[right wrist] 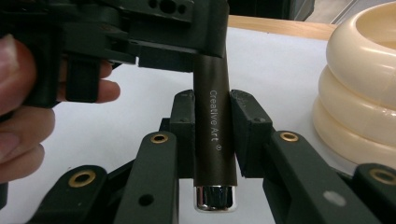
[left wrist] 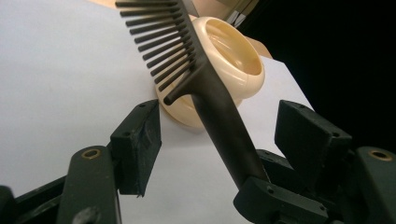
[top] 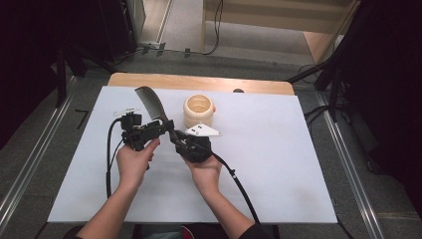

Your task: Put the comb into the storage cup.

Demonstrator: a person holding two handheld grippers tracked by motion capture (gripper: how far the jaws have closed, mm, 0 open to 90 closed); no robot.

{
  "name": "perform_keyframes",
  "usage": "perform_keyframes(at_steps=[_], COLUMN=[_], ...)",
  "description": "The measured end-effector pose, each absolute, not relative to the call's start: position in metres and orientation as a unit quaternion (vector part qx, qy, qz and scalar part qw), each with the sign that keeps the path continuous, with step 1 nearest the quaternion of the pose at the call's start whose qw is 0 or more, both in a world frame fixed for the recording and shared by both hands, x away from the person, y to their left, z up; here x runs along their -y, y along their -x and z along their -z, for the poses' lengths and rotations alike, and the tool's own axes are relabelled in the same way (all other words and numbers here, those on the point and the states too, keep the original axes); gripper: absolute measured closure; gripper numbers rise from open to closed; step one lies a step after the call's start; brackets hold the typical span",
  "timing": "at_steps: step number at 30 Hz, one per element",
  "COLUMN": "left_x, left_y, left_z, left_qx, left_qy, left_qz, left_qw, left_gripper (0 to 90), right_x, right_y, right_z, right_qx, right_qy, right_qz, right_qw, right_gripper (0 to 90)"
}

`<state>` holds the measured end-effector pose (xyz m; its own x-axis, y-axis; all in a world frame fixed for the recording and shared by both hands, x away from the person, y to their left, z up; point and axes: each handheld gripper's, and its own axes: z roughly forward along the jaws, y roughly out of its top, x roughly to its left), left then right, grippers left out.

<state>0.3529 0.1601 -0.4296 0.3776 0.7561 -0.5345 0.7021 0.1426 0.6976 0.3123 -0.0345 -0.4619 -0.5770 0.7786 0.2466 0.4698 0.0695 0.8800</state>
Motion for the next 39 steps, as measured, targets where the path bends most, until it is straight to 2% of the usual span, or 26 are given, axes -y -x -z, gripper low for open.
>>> perform_keyframes(at_steps=[12, 21, 39], left_x=[-0.160, -0.161, -0.168], left_y=[-0.360, -0.360, -0.361], left_z=[0.435, 0.436, 0.440], left_qx=[-0.573, -0.577, -0.584], left_qy=[-0.640, -0.629, -0.607], left_qz=[0.012, 0.030, 0.072], left_qw=[0.512, 0.519, 0.535], left_gripper=[45.9, 63.9, 69.4], right_x=[0.031, 0.030, 0.032], right_y=[-0.312, -0.312, -0.315], right_z=[0.463, 0.464, 0.465], right_qx=[-0.713, -0.713, -0.720], right_qy=[-0.436, -0.436, -0.422], right_qz=[-0.530, -0.531, -0.534], right_qw=[0.144, 0.140, 0.132], right_gripper=[70.2, 70.2, 70.0])
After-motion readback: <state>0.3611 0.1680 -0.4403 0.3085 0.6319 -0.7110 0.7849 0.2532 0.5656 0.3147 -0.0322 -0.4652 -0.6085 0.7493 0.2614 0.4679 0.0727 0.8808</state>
